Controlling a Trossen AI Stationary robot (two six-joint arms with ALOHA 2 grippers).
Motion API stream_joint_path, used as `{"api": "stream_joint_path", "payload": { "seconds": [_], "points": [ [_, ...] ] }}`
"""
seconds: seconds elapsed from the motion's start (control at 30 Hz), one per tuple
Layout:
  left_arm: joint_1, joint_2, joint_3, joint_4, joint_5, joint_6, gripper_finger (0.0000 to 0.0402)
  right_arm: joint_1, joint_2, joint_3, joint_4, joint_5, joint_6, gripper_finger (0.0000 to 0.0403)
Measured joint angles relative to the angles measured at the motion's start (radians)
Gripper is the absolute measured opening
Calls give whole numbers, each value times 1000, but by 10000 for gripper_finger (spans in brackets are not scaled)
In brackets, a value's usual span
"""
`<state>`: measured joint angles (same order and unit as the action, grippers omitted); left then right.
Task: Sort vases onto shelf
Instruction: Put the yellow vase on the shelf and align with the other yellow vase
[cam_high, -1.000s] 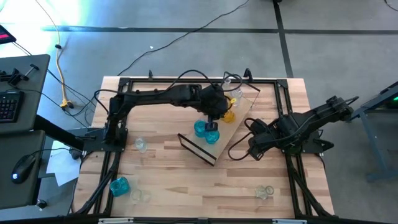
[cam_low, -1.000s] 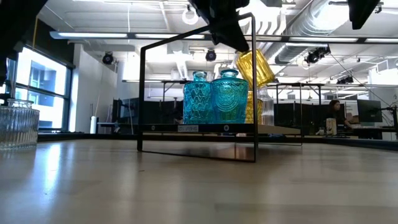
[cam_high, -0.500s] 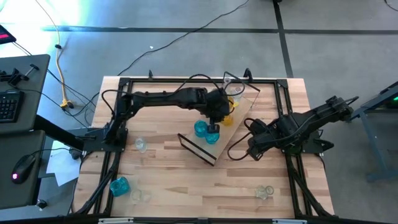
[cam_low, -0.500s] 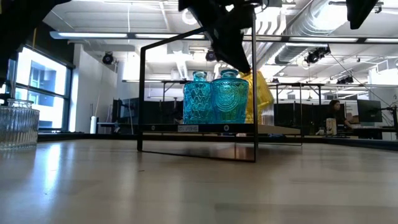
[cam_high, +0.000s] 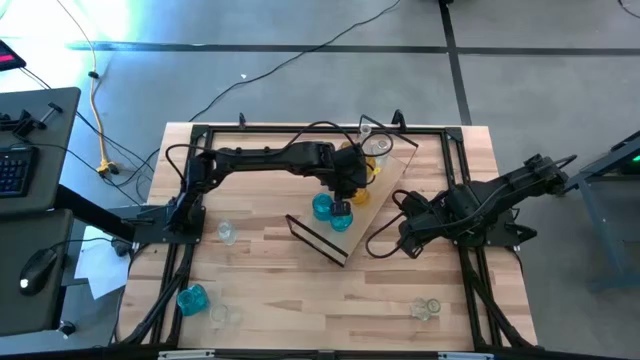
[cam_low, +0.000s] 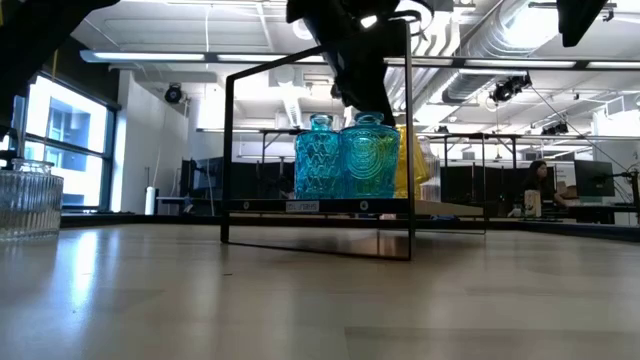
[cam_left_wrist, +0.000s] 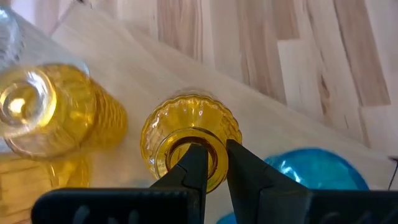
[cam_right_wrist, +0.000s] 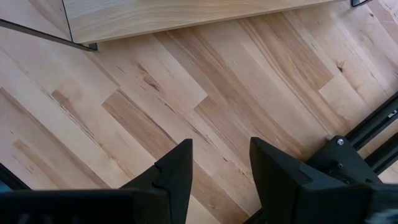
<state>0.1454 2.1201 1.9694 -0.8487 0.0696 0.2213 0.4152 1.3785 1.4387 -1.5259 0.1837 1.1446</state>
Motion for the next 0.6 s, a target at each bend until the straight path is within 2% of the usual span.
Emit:
{"api": "stream_joint_path", "payload": {
  "seconds": [0.37, 0.6],
  "points": [
    [1, 7, 0, -5, -1, 1, 32, 0, 0, 0, 0, 0, 0, 140],
    [1, 7, 0, -36, -44, 19, 32, 0, 0, 0, 1, 0, -1, 140]
  ]
}}
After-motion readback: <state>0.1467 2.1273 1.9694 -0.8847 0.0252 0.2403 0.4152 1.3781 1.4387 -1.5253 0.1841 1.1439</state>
